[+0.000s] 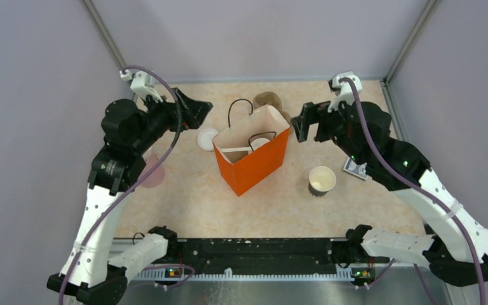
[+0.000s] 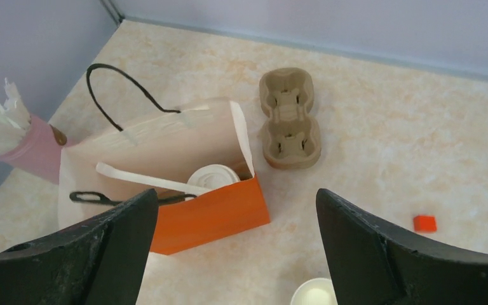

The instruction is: Pack the takeout coffee

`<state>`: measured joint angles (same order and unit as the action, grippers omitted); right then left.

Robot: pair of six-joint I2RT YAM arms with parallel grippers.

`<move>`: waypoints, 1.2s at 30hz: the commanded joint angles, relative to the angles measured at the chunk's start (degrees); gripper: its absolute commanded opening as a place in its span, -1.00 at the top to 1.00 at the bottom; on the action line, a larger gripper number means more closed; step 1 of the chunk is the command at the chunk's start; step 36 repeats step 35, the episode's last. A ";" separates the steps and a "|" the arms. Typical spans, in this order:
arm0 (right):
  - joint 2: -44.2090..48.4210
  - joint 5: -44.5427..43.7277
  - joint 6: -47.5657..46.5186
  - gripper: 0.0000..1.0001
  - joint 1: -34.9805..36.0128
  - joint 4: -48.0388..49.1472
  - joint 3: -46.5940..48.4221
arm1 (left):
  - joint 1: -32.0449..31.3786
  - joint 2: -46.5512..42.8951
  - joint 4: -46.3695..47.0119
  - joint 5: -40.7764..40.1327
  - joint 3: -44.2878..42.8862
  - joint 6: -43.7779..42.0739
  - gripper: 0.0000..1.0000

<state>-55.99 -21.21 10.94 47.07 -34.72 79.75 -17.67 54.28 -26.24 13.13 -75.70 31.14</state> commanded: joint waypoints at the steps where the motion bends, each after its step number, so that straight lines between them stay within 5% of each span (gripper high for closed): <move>1: -8.18 -5.42 14.04 -0.85 -0.48 -13.58 12.59 | -0.14 0.96 -10.75 0.05 -10.39 -9.26 -0.97; 5: -10.99 -6.13 21.94 -0.87 -0.44 -17.02 19.04 | -0.15 -0.23 -13.71 1.25 -12.36 -10.59 -0.97; 16: -1.17 -0.48 20.01 -0.89 -0.42 0.37 8.98 | -0.16 -5.94 -13.33 1.02 -9.00 -7.06 -0.98; 36: 9.27 -4.95 22.46 -0.90 -0.48 -7.16 1.28 | -0.13 -14.31 -17.32 -1.94 -2.45 -8.95 -0.97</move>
